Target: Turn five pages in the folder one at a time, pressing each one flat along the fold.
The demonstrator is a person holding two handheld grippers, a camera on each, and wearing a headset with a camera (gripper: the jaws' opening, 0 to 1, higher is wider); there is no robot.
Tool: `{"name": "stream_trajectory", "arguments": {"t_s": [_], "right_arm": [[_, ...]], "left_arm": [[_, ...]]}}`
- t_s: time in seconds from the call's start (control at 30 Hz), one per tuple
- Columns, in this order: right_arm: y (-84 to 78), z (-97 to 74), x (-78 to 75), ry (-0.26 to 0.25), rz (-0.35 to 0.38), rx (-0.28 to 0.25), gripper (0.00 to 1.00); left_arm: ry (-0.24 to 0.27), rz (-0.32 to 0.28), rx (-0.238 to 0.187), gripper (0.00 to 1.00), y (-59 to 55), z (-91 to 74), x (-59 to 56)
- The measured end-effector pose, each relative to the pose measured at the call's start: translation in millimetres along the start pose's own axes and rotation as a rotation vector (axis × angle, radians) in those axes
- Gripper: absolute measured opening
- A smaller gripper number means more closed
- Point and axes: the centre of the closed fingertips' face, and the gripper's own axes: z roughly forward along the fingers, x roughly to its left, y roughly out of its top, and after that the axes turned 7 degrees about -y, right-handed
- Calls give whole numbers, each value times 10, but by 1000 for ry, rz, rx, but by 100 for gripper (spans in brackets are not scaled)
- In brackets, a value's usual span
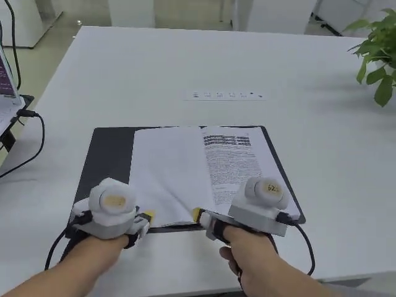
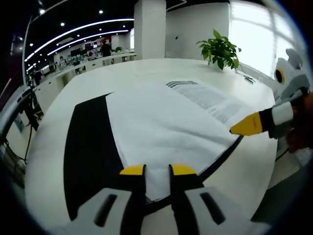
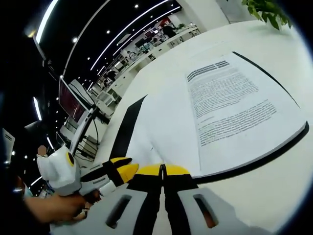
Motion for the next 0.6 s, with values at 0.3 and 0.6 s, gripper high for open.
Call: {"name": "stream_trajectory", "arguments": {"t_s": [0.3,0.6], "right_arm": [[335,41,-234,-12,35,-82,0],[637,307,-254,34,-64,-113,0]], "left_arm": [[11,-35,-46,16,-28,-63,-31],[49,-98,-71,15,-32,-75,-35]]}}
